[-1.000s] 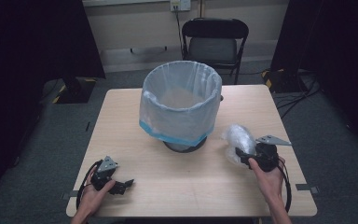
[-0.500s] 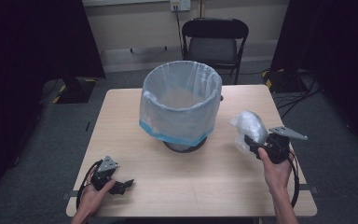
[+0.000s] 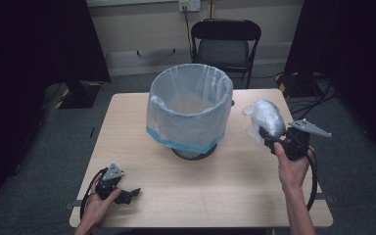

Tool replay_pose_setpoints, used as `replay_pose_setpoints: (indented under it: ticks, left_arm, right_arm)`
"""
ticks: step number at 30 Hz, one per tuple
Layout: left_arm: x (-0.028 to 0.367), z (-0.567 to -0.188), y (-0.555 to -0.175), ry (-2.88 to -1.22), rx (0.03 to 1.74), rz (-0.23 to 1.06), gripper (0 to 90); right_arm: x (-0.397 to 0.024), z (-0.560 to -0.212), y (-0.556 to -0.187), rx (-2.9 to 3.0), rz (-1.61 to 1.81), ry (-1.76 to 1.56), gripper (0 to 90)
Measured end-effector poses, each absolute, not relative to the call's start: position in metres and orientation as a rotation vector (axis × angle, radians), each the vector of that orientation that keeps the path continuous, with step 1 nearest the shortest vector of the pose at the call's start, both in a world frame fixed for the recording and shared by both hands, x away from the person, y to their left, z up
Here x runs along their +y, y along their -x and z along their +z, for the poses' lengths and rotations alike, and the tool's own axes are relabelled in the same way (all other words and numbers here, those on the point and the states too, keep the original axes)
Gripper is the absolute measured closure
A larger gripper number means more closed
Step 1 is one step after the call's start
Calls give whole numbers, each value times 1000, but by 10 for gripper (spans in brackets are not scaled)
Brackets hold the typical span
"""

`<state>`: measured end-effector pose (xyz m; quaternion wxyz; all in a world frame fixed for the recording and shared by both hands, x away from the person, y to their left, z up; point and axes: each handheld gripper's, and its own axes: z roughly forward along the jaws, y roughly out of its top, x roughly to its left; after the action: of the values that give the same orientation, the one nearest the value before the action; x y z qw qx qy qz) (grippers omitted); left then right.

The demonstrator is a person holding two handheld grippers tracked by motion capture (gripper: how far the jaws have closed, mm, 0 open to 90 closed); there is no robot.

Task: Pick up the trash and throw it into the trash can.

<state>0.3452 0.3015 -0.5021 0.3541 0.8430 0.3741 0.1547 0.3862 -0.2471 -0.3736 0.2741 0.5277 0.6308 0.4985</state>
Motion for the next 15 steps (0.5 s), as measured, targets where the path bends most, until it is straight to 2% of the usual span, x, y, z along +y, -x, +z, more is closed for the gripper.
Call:
replay_pose_setpoints:
  ticks: [15]
  left_arm:
    - [302,-502,-345,-2180,966,399,0]
  right_arm:
    - [-239,-329,-398,1620,1407,-1320,393]
